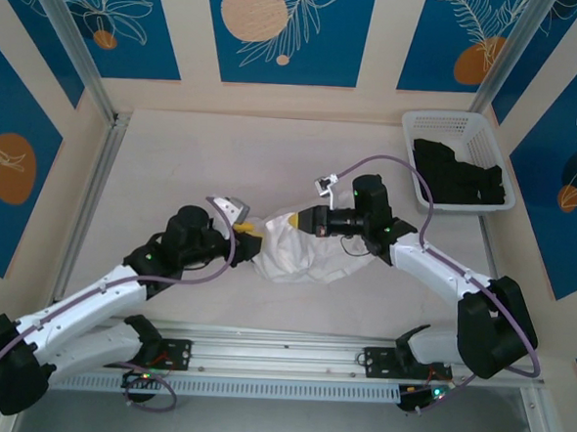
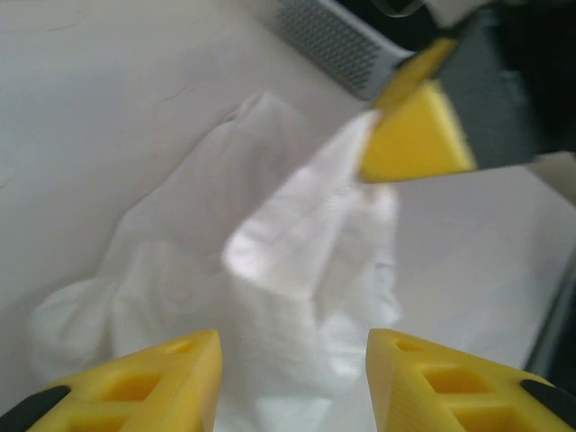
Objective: Fold the inside-out t-shirt
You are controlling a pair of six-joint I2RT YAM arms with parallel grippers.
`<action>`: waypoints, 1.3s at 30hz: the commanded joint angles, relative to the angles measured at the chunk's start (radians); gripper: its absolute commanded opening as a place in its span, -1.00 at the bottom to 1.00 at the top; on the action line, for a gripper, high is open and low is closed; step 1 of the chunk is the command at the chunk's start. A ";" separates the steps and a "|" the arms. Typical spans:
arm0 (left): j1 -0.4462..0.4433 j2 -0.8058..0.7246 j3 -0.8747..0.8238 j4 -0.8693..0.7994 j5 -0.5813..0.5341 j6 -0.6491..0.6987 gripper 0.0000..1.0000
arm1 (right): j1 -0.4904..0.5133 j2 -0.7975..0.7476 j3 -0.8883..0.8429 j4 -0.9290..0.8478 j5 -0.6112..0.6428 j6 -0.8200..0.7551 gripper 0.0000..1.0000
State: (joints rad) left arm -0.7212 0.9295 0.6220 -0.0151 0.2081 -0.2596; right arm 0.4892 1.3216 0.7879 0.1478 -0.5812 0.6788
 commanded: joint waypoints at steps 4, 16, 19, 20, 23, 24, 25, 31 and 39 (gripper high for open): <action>-0.057 0.123 0.086 0.047 0.200 0.066 -0.09 | -0.026 0.014 0.041 0.016 -0.079 0.071 -1.00; -0.068 0.339 0.242 -0.028 0.098 0.114 -0.18 | -0.054 -0.005 0.037 -0.003 -0.097 0.071 -1.00; -0.068 0.359 0.248 -0.049 0.029 0.115 -0.22 | -0.059 -0.006 0.035 0.000 -0.101 0.071 -1.00; -0.069 0.365 0.249 -0.049 0.021 0.116 -0.23 | -0.061 -0.005 0.033 0.003 -0.102 0.072 -1.00; -0.068 0.395 0.265 -0.061 0.017 0.120 -0.31 | -0.064 -0.003 0.033 0.006 -0.104 0.073 -1.00; -0.069 0.406 0.273 -0.067 0.020 0.121 -0.36 | -0.064 -0.003 0.033 0.006 -0.103 0.072 -1.00; -0.069 0.418 0.282 -0.072 0.030 0.121 -0.44 | -0.064 -0.003 0.034 0.000 -0.097 0.068 -1.00; -0.070 0.397 0.321 -0.075 0.121 0.098 -0.94 | -0.026 -0.018 0.066 -0.137 0.056 -0.038 -1.00; -0.068 0.325 0.348 -0.174 0.258 0.022 -1.00 | 0.016 -0.042 0.122 -0.240 0.202 -0.125 -1.00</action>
State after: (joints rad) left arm -0.7822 1.2938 0.9337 -0.1394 0.3733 -0.1936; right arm 0.4908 1.3033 0.8597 -0.0254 -0.4477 0.6182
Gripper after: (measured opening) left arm 0.046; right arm 0.061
